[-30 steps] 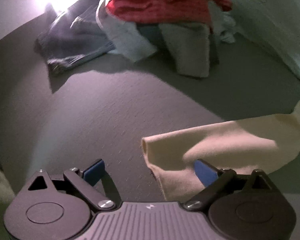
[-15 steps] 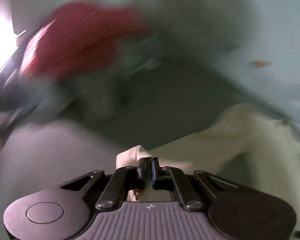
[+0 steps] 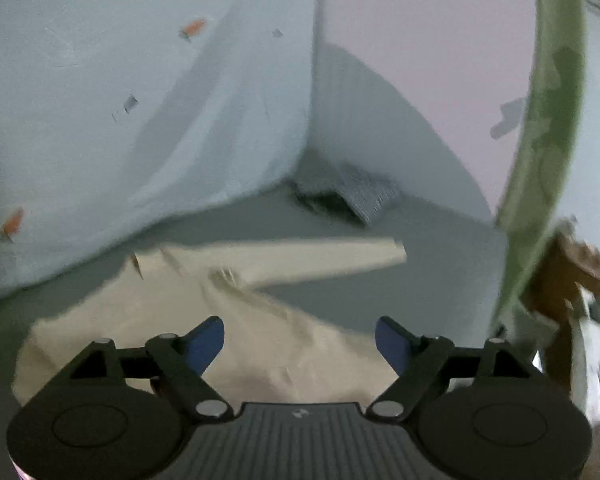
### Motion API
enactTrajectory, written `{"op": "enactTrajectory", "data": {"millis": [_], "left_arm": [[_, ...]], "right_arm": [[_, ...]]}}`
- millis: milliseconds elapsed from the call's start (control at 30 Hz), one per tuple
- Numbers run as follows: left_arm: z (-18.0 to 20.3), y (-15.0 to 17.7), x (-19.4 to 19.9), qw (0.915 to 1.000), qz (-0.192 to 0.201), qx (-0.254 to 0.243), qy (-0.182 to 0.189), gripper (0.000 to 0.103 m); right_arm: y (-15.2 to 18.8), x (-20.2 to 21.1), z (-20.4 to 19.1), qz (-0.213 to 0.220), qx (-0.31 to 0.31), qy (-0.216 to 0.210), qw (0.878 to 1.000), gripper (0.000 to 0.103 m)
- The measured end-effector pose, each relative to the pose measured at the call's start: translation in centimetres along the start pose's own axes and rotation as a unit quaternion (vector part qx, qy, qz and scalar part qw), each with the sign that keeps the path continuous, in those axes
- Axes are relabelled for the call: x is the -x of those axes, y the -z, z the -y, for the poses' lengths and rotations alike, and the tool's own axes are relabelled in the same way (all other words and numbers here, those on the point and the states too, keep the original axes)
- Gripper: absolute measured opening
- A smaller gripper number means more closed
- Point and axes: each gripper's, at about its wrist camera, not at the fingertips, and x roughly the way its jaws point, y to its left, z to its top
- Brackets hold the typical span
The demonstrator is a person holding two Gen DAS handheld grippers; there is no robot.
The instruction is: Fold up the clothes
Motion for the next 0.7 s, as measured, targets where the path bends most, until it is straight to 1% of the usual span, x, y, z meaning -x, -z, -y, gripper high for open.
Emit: {"op": "enactTrajectory", "data": {"millis": [33,67,133,200,233,267,300,367,433,467,567,600,633,700], "left_arm": [[-0.1,0.9,-0.1,0.9999,-0.015,0.002,0.001,0.084],[-0.8,1.8,-0.2,0.9991,-0.033,0.02,-0.016,0.084],[-2.2,3.6,-0.3,0.9948,-0.069,0.056,-0.051,0.084],[-3.6,5.1,-0.4,0.9874,-0.1,0.084,-0.09,0.083],[-4.3,5.8,-0.4,0.9824,-0.115,0.098,-0.11,0.083],[-5.0,6.5,-0.5,0.9767,-0.131,0.111,-0.129,0.083],[-5.7,7.3,-0.5,0.9701,-0.146,0.125,-0.148,0.083],[-7.1,8.7,-0.6,0.9545,-0.176,0.152,-0.187,0.083],[-8.4,10.2,-0.7,0.9363,-0.205,0.179,-0.222,0.083],[-8.6,10.7,-0.5,0.9314,-0.209,0.203,-0.217,0.083],[-8.9,12.0,-0.4,0.915,-0.217,0.271,-0.205,0.084],[-8.9,12.3,-0.5,0.906,-0.22,0.297,-0.207,0.084],[-8.9,12.7,-0.9,0.8946,-0.223,0.327,-0.207,0.083],[-8.5,13.7,-1.6,0.8802,-0.232,0.365,-0.197,0.083]], "right_arm": [[0.3,0.1,0.1,-0.001,0.004,0.007,1.0,0.102],[0.6,0.3,0.2,-0.002,0.009,0.014,1.0,0.1],[1.1,0.5,-0.7,-0.001,0.044,0.027,0.999,0.094],[1.5,0.7,-2.3,0.008,0.098,0.04,0.994,0.081],[1.7,0.7,-3.2,0.014,0.131,0.048,0.99,0.077],[2.0,0.5,-4.3,0.021,0.171,0.057,0.983,0.067],[2.2,0.1,-5.4,0.026,0.217,0.065,0.974,0.058],[2.2,-0.9,-6.6,0.033,0.288,0.066,0.955,0.049],[2.1,-1.9,-7.9,0.038,0.354,0.062,0.932,0.043],[1.7,-2.4,-8.1,0.042,0.379,0.053,0.923,0.039],[0.4,-3.9,-8.4,0.047,0.439,0.024,0.897,0.037],[-0.1,-4.4,-8.4,0.042,0.459,0.011,0.888,0.037],[-0.4,-4.9,-8.3,0.037,0.477,0.001,0.878,0.036],[-1.0,-5.6,-8.0,0.033,0.518,-0.017,0.854,0.035]]}}
